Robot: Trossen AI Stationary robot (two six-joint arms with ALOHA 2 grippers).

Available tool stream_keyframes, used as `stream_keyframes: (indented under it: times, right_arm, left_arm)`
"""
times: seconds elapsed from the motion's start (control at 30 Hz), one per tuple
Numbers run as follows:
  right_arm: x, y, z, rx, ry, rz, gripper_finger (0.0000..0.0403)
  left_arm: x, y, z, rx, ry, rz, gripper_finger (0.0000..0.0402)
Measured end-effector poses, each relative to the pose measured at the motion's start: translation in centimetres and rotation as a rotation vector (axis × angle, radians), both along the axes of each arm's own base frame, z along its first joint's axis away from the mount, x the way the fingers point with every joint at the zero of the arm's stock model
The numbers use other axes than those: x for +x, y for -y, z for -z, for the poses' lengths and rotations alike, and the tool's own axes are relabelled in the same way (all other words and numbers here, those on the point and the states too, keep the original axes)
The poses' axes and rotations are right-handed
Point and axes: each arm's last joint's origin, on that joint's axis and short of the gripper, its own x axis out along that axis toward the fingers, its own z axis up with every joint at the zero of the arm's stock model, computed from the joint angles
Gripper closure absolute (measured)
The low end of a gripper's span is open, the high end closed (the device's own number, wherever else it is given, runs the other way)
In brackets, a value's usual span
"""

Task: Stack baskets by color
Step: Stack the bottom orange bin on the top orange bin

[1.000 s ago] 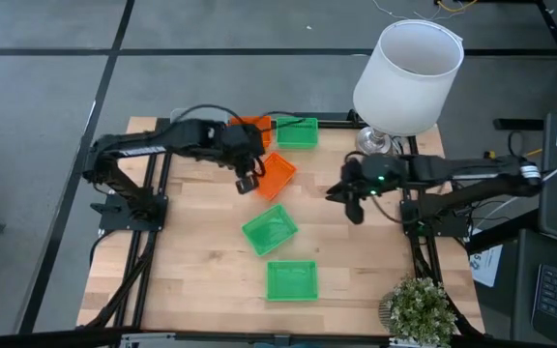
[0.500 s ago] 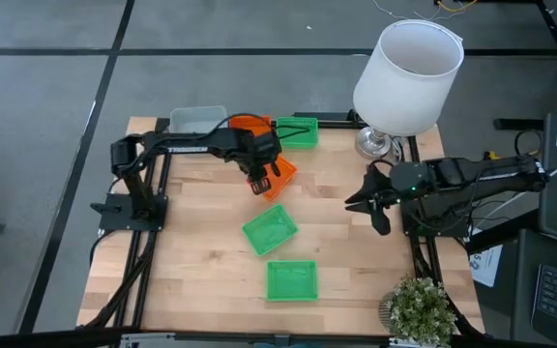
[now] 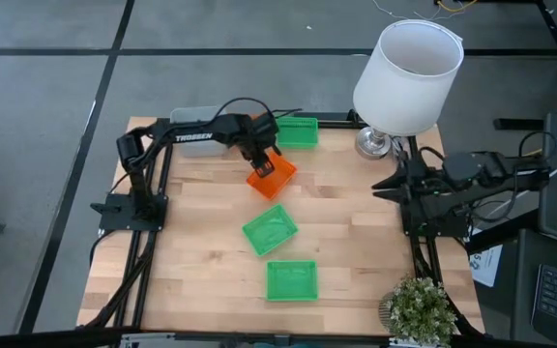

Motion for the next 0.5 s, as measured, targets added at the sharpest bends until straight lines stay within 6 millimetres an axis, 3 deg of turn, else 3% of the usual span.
stream_keyframes:
  times: [0.13,0.5]
  right_arm:
    - [-0.3,0.0,0.4,-0.007,-0.036,-0.003,0.0315]
    - [0.4,-0.1,1.2,-0.006,-0.12,0.008,0.0315]
  left_arm:
    - [-0.2,-0.8,0.7,-0.025,-0.01,-0.059,0.0304]
    - [0.2,-0.6,0.7,-0.057,0.026,-0.066,0.0304]
